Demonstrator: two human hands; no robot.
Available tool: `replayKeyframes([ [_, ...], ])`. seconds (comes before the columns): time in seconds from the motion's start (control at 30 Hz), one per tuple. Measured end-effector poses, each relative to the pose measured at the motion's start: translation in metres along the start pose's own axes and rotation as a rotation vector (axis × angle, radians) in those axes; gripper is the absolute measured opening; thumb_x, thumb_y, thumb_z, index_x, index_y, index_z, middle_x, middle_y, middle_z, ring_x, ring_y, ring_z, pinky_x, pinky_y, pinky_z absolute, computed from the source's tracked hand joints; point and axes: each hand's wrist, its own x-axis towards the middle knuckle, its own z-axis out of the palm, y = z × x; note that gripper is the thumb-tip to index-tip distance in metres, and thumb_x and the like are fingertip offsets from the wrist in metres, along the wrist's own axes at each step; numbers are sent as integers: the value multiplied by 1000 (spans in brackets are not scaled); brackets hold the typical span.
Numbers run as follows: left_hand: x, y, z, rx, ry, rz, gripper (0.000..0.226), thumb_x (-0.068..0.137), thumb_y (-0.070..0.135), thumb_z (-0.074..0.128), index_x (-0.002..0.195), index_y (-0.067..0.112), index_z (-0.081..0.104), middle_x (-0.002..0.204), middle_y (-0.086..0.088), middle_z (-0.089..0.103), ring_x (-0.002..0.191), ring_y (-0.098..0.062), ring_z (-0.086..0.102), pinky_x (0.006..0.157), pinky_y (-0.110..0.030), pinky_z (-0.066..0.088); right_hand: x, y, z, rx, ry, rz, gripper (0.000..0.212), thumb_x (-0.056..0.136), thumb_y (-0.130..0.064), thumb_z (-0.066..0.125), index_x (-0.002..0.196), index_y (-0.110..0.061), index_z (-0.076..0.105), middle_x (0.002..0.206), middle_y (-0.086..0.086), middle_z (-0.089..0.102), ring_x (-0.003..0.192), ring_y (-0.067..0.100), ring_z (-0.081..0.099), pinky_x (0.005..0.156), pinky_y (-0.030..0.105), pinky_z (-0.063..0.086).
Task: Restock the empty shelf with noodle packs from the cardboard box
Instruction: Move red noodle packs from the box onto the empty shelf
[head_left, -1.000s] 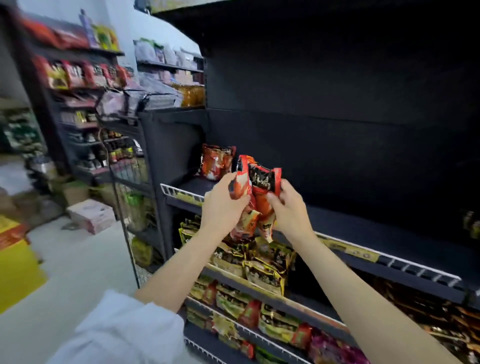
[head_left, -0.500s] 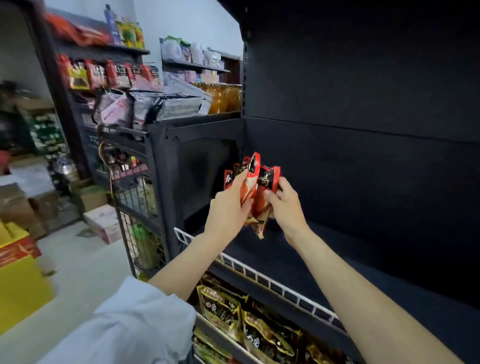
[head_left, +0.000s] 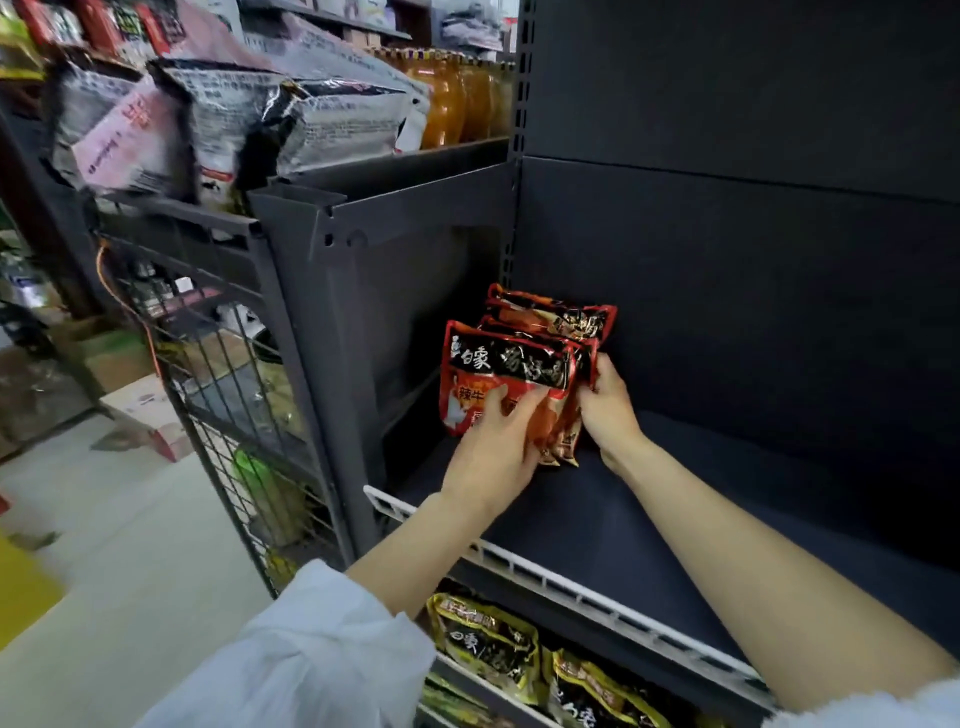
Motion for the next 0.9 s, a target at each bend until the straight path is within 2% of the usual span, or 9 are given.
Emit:
replayKeyframes([
  [0.1,2,-4,-6,37,13,30,59,89,16,56,141,31,34,139,-7,31,123,-29,38,79,-37,51,4,4,4,-121,69,24,29,95,-8,44,122,-17,50,98,-10,59,97,12,58,81,24,47],
  [0.17,2,-7,-8,6,9,23,58,89,16,56,140,31,34,138,-5,31,124,-28,37,78,-37,51,2,4,5,-186,110,56,28,94,-9,45,121,-14,48,100,-4,58,100,19,58,83,29,46],
  [0.3,5,-14,-14,-97,31,-8,53,89,16,54,137,28,35,131,-4,38,120,-23,43,82,-37,51,-5,-1,4,-229,170,98,41,94,-11,48,134,-15,39,108,1,58,97,17,57,83,29,46],
  [0.43,8,-20,-22,-135,33,-9,48,90,15,53,134,24,37,125,-4,43,114,-21,49,84,-40,51,-16,-5,0,-251,227,88,52,92,-21,58,139,-15,36,131,12,52,117,22,53,100,36,44],
  [0.53,7,-24,-23,-168,-11,22,50,89,12,53,136,25,40,127,-5,42,115,-22,49,90,-42,49,-28,-11,3,-233,143,68,58,90,-20,59,142,-21,33,129,9,50,118,19,49,104,37,41],
  [0.6,7,-28,-21,-170,-45,64,52,88,8,54,136,26,44,130,-2,41,122,-21,44,98,-41,45,-37,-14,10,-228,111,35,68,87,-20,62,144,-27,27,129,4,39,124,14,37,109,34,34],
  [0.67,9,-32,-19,-139,-69,101,55,87,6,54,138,26,44,132,-1,40,128,-20,38,105,-40,39,-44,-16,18,-267,145,-14,71,85,-20,66,143,-28,26,128,5,30,116,10,29,103,26,32],
  [0.77,15,-36,-19,-89,-137,125,59,88,4,52,142,27,40,139,-1,36,132,-21,33,107,-39,35,-44,-17,26,-372,146,7,56,87,-22,66,133,-20,35,133,12,33,112,20,43,90,25,36],
  [0.9,23,-40,-22,-197,-209,145,59,88,-3,51,140,22,42,142,0,38,134,-18,36,109,-29,32,-35,-15,26,-503,184,126,46,90,-25,63,127,-3,45,133,16,36,113,30,51,93,31,40],
])
